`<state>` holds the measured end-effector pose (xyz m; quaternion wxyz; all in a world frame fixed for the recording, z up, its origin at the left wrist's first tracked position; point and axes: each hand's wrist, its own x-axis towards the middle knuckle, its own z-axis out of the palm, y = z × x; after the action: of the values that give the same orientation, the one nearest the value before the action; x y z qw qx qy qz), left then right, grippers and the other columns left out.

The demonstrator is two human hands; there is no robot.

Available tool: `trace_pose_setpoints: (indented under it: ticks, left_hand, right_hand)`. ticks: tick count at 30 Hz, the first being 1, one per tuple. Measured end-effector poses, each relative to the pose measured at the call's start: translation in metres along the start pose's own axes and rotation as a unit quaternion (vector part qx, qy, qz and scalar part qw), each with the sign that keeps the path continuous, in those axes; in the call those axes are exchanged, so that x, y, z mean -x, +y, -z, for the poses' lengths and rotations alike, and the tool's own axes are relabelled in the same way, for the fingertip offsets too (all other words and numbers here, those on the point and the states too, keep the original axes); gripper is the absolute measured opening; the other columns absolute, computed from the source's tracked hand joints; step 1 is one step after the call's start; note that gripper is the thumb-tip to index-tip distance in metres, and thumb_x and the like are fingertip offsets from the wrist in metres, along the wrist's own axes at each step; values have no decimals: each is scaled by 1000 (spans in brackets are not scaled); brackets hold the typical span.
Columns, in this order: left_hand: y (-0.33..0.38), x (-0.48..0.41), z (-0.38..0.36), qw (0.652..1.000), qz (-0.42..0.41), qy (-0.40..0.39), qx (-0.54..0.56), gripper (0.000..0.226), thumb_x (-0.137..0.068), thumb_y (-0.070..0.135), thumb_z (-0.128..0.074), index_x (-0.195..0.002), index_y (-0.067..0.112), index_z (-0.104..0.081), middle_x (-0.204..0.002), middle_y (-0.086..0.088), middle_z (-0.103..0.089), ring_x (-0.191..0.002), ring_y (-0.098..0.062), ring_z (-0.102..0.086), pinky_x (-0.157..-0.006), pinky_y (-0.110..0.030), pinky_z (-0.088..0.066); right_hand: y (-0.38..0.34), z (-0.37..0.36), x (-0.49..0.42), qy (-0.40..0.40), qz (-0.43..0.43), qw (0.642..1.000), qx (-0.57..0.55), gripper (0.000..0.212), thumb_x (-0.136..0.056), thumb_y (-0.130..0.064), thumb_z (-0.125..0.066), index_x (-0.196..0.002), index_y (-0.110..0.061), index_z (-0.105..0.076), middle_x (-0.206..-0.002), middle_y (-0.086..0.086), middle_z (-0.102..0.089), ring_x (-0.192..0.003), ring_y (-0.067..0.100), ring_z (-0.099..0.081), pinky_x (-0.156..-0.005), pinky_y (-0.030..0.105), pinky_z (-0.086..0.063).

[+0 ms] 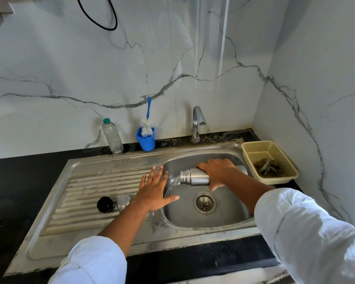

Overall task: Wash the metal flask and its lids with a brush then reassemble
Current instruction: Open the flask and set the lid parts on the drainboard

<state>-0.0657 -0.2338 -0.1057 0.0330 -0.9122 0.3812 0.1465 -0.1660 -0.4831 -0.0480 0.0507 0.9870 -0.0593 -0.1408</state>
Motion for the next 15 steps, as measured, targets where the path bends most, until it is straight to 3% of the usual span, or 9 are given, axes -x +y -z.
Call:
trace_pose_setpoints:
  ticks: [5,15]
  left_hand:
    - [0,1,0,1000,-2,0,5,139,-48,102,4,-163,26,15,-166,0,34,-151,-25,35,-122,-54,15]
    - [13,5,1,1000,17,6,11,111,-87,86,-36,-164,23,13,-168,-1,31,-153,-25,31,-125,-53,12]
  right_hand:
    - [-2,4,-1,-1,8,1000,6,88,-70,-45,-85,-144,-36,-37,-120,1,-61,-109,24,-61,-86,41,-51]
    - [6,12,3,-9,26,999,36,87,-69,-42,-86,-142,-38,-39,-117,0,-61,-105,23,-61,-86,44,-54]
